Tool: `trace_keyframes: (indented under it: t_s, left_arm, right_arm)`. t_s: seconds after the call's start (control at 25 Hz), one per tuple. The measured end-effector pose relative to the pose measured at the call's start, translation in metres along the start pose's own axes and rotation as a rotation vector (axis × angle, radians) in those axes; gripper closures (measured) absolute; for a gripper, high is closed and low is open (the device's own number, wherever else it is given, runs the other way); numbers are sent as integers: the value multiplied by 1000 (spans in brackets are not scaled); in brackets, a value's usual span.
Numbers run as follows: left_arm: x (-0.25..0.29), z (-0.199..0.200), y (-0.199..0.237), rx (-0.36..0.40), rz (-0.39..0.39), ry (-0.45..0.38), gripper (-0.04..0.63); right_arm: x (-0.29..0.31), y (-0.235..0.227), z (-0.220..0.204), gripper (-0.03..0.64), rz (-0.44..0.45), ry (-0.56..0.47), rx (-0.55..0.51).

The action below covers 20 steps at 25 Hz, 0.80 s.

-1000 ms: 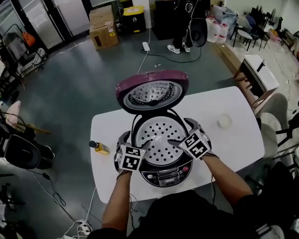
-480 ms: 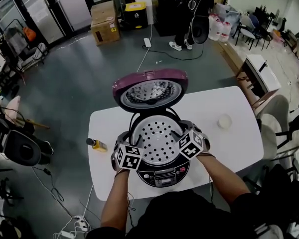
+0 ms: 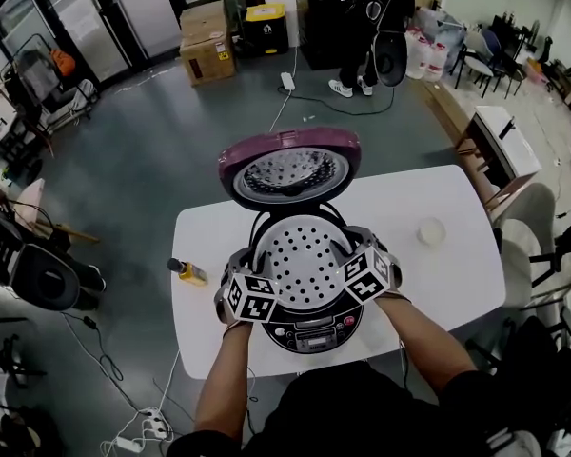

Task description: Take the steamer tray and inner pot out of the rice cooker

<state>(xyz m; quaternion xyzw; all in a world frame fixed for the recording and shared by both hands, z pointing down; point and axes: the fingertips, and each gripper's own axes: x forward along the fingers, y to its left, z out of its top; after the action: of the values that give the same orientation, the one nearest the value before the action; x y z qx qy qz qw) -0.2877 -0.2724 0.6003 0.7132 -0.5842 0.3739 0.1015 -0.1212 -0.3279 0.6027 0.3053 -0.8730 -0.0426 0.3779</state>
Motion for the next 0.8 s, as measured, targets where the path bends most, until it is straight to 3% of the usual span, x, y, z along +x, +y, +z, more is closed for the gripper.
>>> trace_keyframes:
  t_s: [0.2, 0.48, 0.8]
  left_arm:
    - [-5, 6, 4, 1, 16, -15, 520]
    - [-12, 19, 8, 18, 25, -43, 529]
    - [-47, 46, 17, 26, 67, -149, 529]
  right_arm:
    - [-10, -3, 11, 578, -27, -41, -34]
    - [-16, -4, 12, 583, -13, -35, -3]
    - [-53, -13, 42, 588, -108, -139, -17]
